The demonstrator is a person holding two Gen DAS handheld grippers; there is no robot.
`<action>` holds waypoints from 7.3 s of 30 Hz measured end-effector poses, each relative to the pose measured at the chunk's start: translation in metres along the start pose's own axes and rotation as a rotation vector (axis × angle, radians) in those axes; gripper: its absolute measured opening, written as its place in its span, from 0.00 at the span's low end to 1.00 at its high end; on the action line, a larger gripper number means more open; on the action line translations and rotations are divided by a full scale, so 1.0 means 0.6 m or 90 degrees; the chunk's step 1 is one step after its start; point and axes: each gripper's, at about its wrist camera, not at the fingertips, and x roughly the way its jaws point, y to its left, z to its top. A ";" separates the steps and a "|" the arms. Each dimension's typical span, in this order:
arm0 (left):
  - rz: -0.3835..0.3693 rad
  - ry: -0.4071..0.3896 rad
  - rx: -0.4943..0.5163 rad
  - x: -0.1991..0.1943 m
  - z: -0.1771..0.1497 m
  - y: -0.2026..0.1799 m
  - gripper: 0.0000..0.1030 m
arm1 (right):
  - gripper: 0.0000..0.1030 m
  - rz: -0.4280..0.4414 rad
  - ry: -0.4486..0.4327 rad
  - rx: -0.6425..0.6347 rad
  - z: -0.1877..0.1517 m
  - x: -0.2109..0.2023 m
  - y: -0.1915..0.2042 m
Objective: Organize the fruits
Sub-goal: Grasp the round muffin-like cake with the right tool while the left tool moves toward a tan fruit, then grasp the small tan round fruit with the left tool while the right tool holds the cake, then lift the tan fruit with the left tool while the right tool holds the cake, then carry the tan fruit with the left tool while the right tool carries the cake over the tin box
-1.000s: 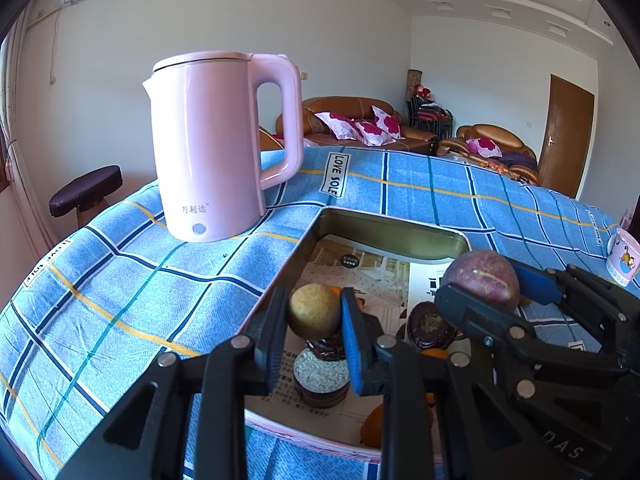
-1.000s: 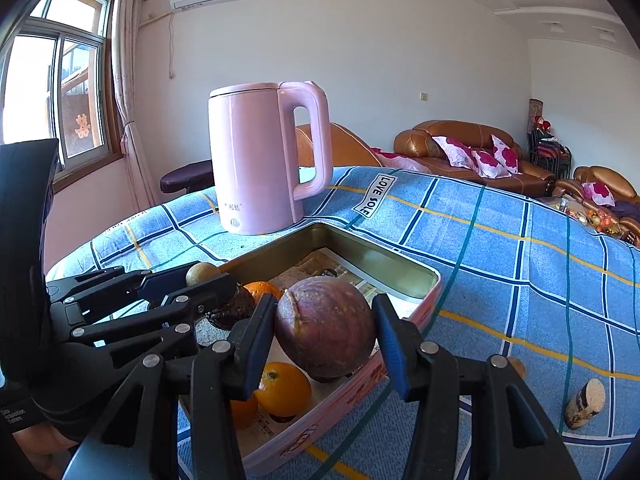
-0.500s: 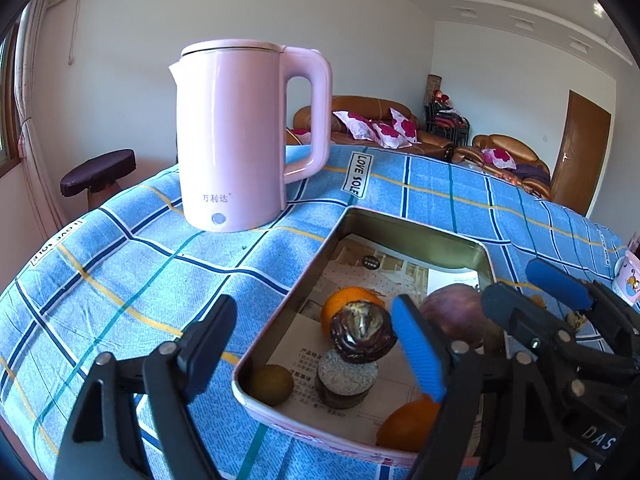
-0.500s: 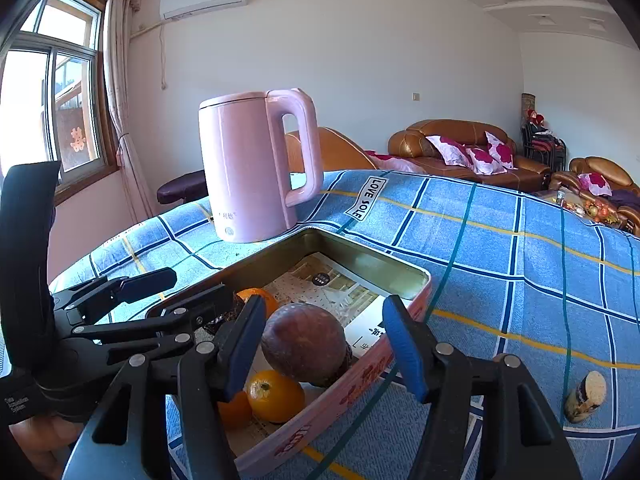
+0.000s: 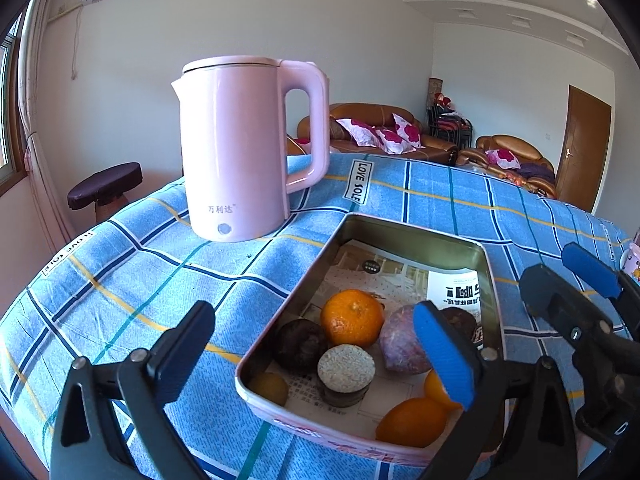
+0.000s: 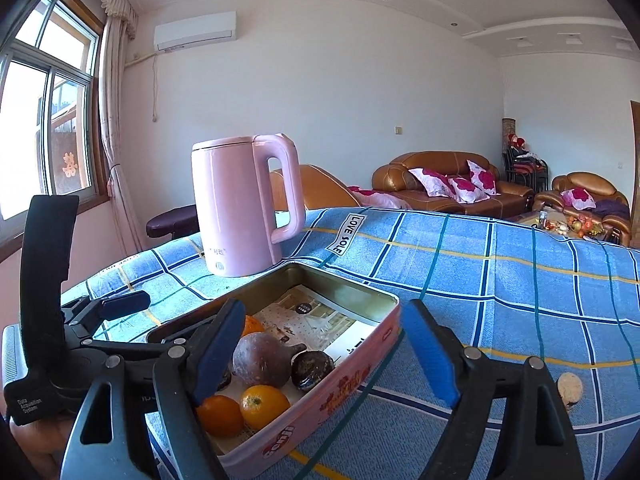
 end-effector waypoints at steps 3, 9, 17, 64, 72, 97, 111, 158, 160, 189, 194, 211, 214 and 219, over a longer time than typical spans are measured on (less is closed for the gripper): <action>0.002 -0.001 0.004 -0.003 -0.001 -0.005 0.98 | 0.80 -0.009 0.000 -0.004 -0.002 -0.005 -0.003; -0.016 -0.016 0.008 -0.022 0.006 -0.023 0.98 | 0.80 -0.045 0.011 -0.008 -0.004 -0.027 -0.027; -0.067 -0.024 0.055 -0.045 0.019 -0.095 1.00 | 0.80 -0.136 0.076 -0.040 -0.027 -0.073 -0.107; -0.160 0.103 0.214 0.068 -0.001 -0.343 0.76 | 0.34 -0.231 0.203 0.171 -0.043 -0.029 -0.304; -0.188 0.178 0.221 0.110 -0.005 -0.370 0.51 | 0.35 -0.224 0.207 0.171 -0.043 -0.026 -0.304; -0.201 0.119 0.177 0.086 0.007 -0.348 0.31 | 0.35 -0.185 0.163 0.139 -0.035 -0.043 -0.284; -0.199 0.077 0.163 0.066 0.010 -0.336 0.31 | 0.35 -0.185 0.125 0.136 -0.031 -0.061 -0.278; -0.188 0.007 0.128 0.029 0.010 -0.310 0.31 | 0.35 -0.210 0.023 0.091 -0.025 -0.107 -0.248; -0.187 0.006 0.125 0.028 0.010 -0.308 0.31 | 0.35 -0.211 0.020 0.087 -0.024 -0.108 -0.246; -0.167 -0.056 0.118 0.000 0.007 -0.297 0.31 | 0.35 -0.221 -0.027 0.054 -0.028 -0.134 -0.224; -0.167 -0.068 0.117 -0.007 0.005 -0.295 0.31 | 0.35 -0.222 -0.034 0.048 -0.029 -0.138 -0.220; -0.151 -0.114 0.125 -0.035 -0.002 -0.289 0.31 | 0.35 -0.224 -0.064 0.027 -0.035 -0.157 -0.208; -0.147 -0.114 0.126 -0.041 -0.005 -0.283 0.31 | 0.35 -0.218 -0.064 0.024 -0.037 -0.160 -0.203; -0.144 -0.114 0.125 -0.051 -0.010 -0.268 0.31 | 0.35 -0.200 -0.061 0.021 -0.037 -0.162 -0.192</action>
